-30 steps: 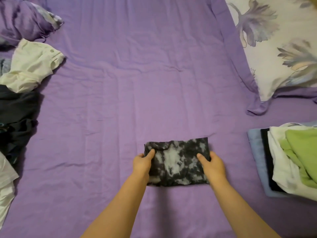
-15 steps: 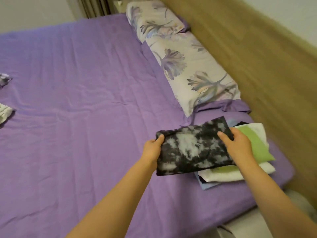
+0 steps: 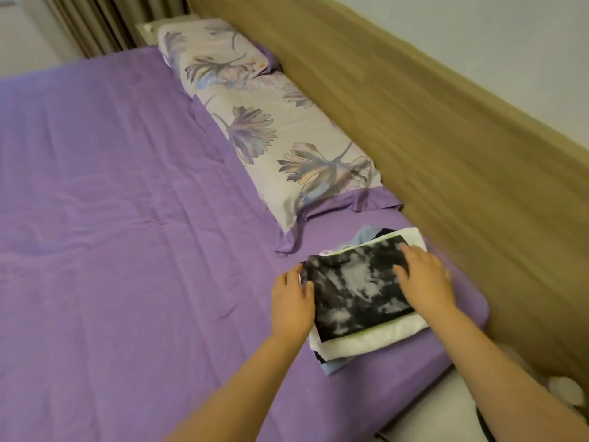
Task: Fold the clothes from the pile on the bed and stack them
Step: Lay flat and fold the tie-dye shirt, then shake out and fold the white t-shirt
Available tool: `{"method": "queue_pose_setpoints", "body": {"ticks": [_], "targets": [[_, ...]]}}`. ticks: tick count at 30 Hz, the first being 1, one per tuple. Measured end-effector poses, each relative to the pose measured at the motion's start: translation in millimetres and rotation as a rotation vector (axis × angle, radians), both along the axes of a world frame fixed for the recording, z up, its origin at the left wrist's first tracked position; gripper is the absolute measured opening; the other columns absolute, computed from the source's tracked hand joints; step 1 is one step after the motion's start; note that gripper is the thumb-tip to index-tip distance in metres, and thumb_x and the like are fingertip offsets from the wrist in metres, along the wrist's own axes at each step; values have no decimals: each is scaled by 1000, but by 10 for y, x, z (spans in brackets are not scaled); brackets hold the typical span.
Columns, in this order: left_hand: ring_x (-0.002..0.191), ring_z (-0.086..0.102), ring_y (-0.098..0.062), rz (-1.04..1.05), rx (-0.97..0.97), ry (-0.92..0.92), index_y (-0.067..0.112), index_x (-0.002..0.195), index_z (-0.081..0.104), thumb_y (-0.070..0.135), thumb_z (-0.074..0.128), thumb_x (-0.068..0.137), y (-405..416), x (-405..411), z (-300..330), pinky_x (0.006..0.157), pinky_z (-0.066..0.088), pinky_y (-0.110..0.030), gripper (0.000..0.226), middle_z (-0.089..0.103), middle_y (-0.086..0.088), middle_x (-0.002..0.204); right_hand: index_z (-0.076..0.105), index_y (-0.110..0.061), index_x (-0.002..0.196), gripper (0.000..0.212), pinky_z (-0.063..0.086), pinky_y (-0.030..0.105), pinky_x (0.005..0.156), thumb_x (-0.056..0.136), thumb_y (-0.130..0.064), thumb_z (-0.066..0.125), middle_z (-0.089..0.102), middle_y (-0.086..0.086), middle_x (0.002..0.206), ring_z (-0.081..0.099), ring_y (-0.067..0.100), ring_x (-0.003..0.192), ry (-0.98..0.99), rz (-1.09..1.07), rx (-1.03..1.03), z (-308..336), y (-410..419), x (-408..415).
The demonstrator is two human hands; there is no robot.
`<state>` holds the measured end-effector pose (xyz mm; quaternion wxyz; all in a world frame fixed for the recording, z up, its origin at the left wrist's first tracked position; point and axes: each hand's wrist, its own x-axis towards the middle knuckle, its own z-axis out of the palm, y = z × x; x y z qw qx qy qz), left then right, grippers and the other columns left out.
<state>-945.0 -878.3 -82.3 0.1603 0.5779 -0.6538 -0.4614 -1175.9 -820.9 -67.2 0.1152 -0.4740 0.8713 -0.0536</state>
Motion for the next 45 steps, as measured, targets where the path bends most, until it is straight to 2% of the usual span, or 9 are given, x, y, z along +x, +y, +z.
{"method": "queue_pose_setpoints", "body": {"ticks": [2, 5, 8, 12, 18, 23, 28, 34, 45], "targets": [[137, 28, -23, -182, -279, -162, 21, 142, 43, 28, 38, 102, 74, 27, -72, 112, 26, -31, 40, 36, -1, 149, 29, -33, 148, 55, 20, 48, 115, 97, -50, 40, 25, 4, 157, 16, 25, 145, -30, 105, 85, -165, 86, 197], [148, 5, -28, -440, -407, -328, 31, 146, 36, 44, 32, 102, 138, -35, -201, 119, 11, -43, 46, 16, 0, 160, 11, -48, 148, 65, -2, 54, 115, 89, -72, 22, -1, -2, 162, -11, 24, 147, -21, 170, 265, -439, 159, 346], [147, -13, -28, -542, -243, -456, 40, 151, 10, 63, 23, 95, 125, -85, -432, 118, -4, -51, 61, -9, 3, 161, 2, -48, 148, 77, -9, 57, 113, 80, -82, 14, -12, 0, 161, -18, 26, 145, -16, 129, 332, -598, 171, 266], [147, -7, -30, -487, 97, -450, 48, 149, 0, 71, 26, 90, 104, -140, -627, 117, 3, -57, 68, -16, 3, 160, -4, -47, 149, 81, -8, 59, 113, 80, -83, 17, -14, 1, 160, -16, 27, 146, -54, 106, 454, -713, 129, 142], [141, 21, -30, -360, 30, -374, 31, 150, 22, 50, 41, 96, 162, -85, -398, 112, 29, -45, 61, 5, -3, 160, 0, -38, 151, 76, -2, 62, 112, 88, -74, 20, -2, 4, 161, -7, 31, 147, 12, 119, 564, -486, -21, 263], [126, 46, -25, -204, 97, -354, 21, 144, 34, 34, 41, 100, 215, 378, -69, 99, 41, -36, 47, 45, -5, 142, 31, -28, 146, 55, 8, 56, 115, 98, -54, 24, 32, -1, 153, 16, 23, 144, 113, 245, 384, -50, 0, 776], [125, 49, -22, -78, 123, -432, 23, 144, 37, 39, 40, 99, 360, 1054, 280, 98, 41, -31, 48, 52, -3, 138, 44, -34, 134, 37, 12, 44, 116, 99, -42, 33, 50, -14, 135, 40, 11, 129, 62, 472, 261, 258, 41, 1485], [115, 57, -22, 77, 180, -548, 23, 120, 60, 44, 42, 97, 923, 2074, 660, 88, 45, -29, 36, 63, 0, 124, 53, -26, 124, 34, 34, 29, 98, 99, -33, 32, 60, -5, 124, 54, 16, 116, 40, 836, 232, 554, 100, 2403], [110, 58, -22, 417, 252, -559, 20, 115, 62, 50, 43, 95, 2196, 3947, 1121, 84, 45, -29, 41, 63, -3, 119, 54, -20, 127, 38, 32, 36, 102, 98, -38, 37, 60, 4, 126, 52, 24, 120, 85, 1335, 180, 1070, 575, 4705]]}}
